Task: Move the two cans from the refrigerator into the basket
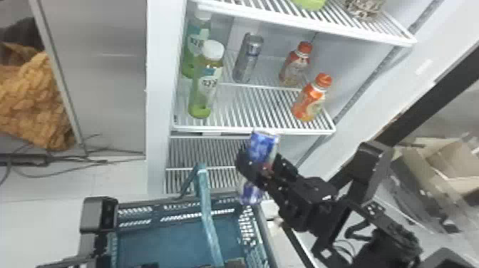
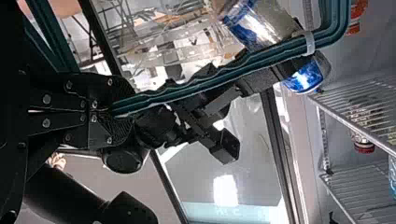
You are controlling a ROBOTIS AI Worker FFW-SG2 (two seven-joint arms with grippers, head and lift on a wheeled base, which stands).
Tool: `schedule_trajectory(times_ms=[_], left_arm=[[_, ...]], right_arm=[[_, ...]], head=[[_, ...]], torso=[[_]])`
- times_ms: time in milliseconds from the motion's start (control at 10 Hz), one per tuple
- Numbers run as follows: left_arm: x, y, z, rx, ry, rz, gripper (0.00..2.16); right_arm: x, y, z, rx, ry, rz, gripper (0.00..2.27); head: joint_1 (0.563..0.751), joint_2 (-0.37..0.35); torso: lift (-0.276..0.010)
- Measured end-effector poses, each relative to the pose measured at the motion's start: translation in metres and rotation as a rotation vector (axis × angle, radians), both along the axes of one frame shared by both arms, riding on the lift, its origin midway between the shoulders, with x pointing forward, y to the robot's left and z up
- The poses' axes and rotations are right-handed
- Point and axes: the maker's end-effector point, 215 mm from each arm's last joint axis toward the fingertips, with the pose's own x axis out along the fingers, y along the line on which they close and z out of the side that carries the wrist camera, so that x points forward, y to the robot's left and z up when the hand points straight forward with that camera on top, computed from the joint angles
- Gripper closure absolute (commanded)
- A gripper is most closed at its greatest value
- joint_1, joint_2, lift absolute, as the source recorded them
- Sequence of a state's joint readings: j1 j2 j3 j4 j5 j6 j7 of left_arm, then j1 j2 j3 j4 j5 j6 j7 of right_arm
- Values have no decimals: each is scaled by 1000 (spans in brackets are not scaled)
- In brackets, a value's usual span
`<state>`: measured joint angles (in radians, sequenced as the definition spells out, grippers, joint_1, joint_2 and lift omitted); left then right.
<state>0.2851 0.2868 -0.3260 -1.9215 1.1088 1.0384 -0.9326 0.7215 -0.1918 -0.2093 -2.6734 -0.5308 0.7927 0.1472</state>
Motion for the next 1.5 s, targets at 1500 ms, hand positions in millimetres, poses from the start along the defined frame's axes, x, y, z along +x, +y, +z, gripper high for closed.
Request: schedule_trajectory(times_ms=[1500], left_arm=[[0,-1,0,1,-2,-2,1190]], right_arm=[[-61,8,-83,-83,399,148,496]], head=[[695,-350]], torso=[[-276]])
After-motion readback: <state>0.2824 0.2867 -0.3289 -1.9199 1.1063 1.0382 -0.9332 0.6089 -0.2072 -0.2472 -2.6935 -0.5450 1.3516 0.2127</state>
